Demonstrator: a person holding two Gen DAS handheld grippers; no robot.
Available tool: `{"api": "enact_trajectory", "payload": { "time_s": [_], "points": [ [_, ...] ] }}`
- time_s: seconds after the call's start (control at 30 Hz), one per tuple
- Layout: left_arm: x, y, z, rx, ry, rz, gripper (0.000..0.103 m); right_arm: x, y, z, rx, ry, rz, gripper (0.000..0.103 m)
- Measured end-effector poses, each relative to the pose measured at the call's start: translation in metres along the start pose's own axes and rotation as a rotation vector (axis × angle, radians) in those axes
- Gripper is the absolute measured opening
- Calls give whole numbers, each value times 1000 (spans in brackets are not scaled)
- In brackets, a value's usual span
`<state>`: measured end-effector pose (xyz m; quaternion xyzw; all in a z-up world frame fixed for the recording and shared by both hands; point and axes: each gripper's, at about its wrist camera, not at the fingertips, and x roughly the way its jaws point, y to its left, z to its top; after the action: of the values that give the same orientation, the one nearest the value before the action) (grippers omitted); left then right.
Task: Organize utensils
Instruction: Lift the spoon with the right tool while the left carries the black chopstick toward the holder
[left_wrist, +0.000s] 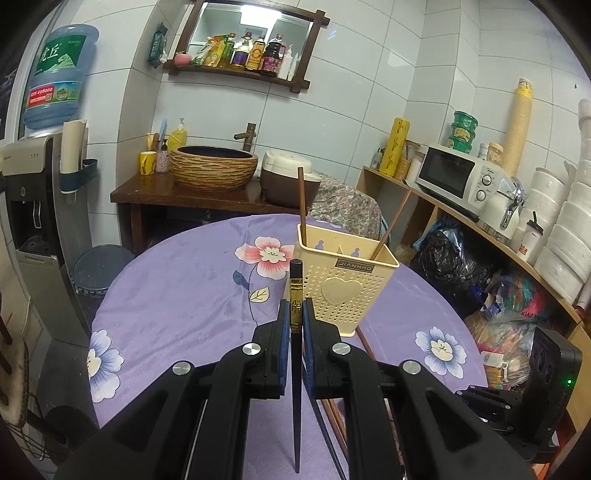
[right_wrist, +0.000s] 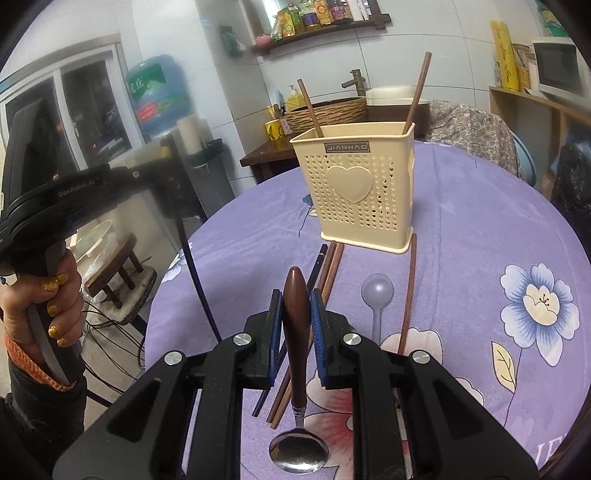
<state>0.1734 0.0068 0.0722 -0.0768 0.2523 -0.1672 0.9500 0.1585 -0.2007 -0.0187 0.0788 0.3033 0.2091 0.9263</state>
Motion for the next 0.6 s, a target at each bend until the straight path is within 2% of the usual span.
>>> {"api": "enact_trajectory", "payload": {
  "time_s": [0.6],
  "points": [
    [0,-8,17,41,-21,-8,9,-3,12,28,-27,-42,53,16]
  ]
}}
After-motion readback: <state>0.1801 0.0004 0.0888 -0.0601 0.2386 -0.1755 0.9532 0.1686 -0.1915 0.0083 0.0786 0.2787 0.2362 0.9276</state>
